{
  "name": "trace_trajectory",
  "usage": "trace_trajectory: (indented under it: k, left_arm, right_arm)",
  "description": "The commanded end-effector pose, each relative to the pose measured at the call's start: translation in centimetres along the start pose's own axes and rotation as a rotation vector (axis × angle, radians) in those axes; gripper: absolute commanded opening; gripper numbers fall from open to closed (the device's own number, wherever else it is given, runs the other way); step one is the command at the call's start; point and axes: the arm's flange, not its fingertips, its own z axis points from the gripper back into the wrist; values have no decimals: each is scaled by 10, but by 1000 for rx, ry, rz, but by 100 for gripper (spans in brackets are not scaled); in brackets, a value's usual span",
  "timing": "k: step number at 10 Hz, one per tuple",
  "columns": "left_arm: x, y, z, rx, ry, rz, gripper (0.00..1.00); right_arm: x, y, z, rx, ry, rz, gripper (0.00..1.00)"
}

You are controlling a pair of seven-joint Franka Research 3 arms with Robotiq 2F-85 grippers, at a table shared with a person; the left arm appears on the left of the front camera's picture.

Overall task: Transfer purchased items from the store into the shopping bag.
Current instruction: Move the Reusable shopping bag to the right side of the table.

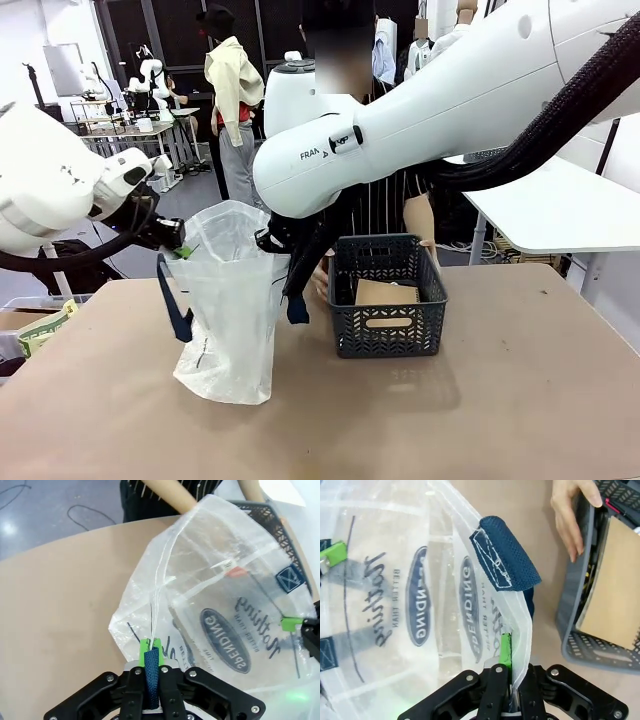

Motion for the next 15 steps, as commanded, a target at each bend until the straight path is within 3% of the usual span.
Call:
trace_trajectory:
  k: [1,4,15]
  left_arm:
    - [-14,0,14,62,12,34,0]
    - [-21,11,22,82,6,73,0]
    - [-19,10,15,51,12,51,0]
  right_arm:
    - [0,4,0,-48,27,65,0]
    - [-1,9,-1,11,87,178,0]
    - [-9,12,-3,-9,53,147,0]
